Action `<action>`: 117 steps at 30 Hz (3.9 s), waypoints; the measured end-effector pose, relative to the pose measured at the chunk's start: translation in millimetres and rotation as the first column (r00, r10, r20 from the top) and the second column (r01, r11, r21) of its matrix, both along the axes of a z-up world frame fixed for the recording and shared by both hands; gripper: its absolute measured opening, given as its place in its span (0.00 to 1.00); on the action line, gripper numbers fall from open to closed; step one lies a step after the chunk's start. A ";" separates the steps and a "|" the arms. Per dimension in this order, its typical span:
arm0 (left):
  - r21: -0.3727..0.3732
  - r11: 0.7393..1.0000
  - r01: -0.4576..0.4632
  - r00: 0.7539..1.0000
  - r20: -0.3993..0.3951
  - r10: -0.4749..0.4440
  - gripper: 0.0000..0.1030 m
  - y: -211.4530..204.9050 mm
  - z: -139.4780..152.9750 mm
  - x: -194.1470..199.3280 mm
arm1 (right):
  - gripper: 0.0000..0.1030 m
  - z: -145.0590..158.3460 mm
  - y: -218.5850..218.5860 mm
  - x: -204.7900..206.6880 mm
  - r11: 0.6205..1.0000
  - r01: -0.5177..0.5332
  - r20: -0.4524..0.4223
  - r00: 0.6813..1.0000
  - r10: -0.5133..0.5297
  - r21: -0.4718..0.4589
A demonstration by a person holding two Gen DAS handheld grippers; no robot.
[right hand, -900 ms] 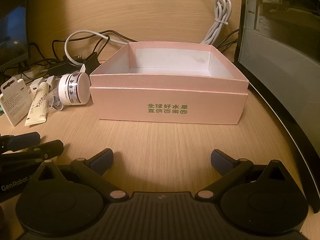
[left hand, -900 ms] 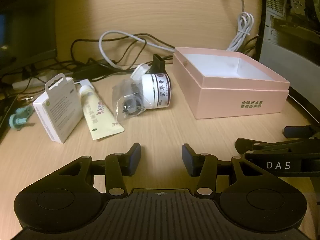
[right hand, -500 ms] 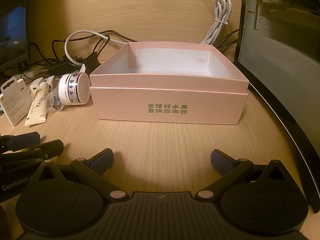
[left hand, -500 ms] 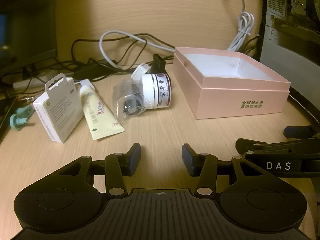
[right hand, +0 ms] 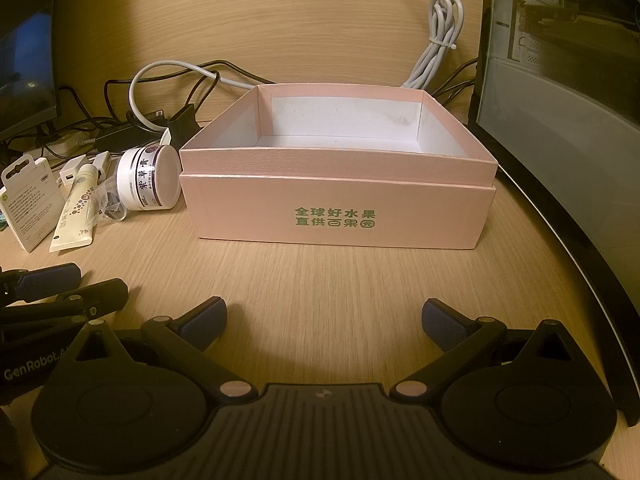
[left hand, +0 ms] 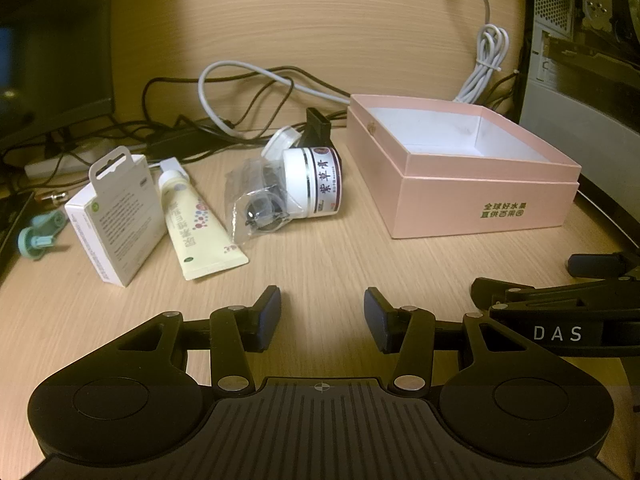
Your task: Organize rigid objects
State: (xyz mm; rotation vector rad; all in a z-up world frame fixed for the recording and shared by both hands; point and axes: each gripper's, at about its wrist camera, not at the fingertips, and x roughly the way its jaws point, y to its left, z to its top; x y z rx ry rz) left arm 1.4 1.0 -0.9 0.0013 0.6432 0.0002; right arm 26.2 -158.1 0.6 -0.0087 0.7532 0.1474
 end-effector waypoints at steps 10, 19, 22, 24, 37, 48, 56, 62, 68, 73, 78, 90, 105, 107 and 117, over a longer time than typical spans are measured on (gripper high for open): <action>0.002 1.000 0.001 1.000 0.000 -0.001 0.50 -0.8 0.6 0.1 | 1.00 -0.1 0.2 -0.1 1.000 0.000 0.000 1.000 0.000 0.000; -0.001 1.000 0.001 1.000 0.000 -0.001 0.50 -1.9 1.1 -0.2 | 1.00 0.4 -1.1 0.0 1.000 0.001 0.001 1.000 -0.001 0.000; -0.004 1.000 -0.001 1.000 -0.001 0.001 0.50 -1.9 1.3 -0.8 | 1.00 0.6 -1.7 0.1 1.000 0.001 0.001 1.000 -0.001 0.000; -0.003 1.000 -0.001 1.000 0.000 0.001 0.50 -2.0 1.2 -0.8 | 1.00 0.7 -1.9 0.1 1.000 0.001 0.001 1.000 -0.001 0.000; -0.002 1.000 -0.001 1.000 0.000 0.001 0.50 -0.8 0.8 -0.5 | 1.00 0.6 -1.6 -0.1 1.000 0.001 0.001 1.000 -0.001 0.000; -0.001 1.000 -0.001 1.000 0.000 0.001 0.50 0.2 0.8 -1.2 | 1.00 2.1 -0.8 -0.5 1.000 0.021 0.001 1.000 -0.021 0.001; -0.001 1.000 0.000 1.000 0.000 0.000 0.50 0.2 0.9 -1.7 | 1.00 1.5 -0.1 -0.3 1.000 0.021 0.001 1.000 -0.021 0.001; 0.000 1.000 0.000 1.000 0.000 0.000 0.50 -0.1 0.9 -1.7 | 1.00 2.0 0.7 -0.9 1.000 0.018 0.001 1.000 -0.018 0.001; -0.001 1.000 0.000 1.000 0.000 0.000 0.50 -0.6 1.1 -1.8 | 1.00 -0.8 1.1 -0.8 1.000 0.006 0.002 1.000 -0.006 0.003; -0.015 1.000 0.002 1.000 0.002 -0.002 0.49 1.1 1.4 -2.1 | 1.00 -0.7 0.3 -0.4 1.000 -0.005 -0.006 1.000 0.005 0.002; -0.042 0.999 0.032 0.999 -0.001 -0.032 0.48 14.7 3.5 -7.5 | 1.00 4.8 -2.6 1.4 0.999 -0.051 -0.079 0.996 0.051 -0.006; -0.254 0.912 -0.323 0.945 -0.034 0.326 0.46 213.9 61.6 -18.7 | 0.86 84.7 77.4 5.6 0.938 -0.341 0.070 0.939 0.337 0.063; -0.056 0.976 -0.210 0.961 -0.193 0.196 0.26 240.0 21.2 81.6 | 0.75 106.3 149.3 3.5 0.948 -0.318 0.049 0.947 0.317 0.014; -0.067 0.980 -0.187 0.969 -0.178 0.172 0.18 233.5 19.7 81.3 | 0.75 105.3 137.6 5.2 0.956 -0.292 0.044 0.955 0.292 0.010; -0.219 0.976 0.011 0.988 -0.150 -0.045 0.17 205.3 16.6 40.6 | 0.75 128.6 192.1 17.9 0.897 -0.440 0.138 0.891 0.432 0.033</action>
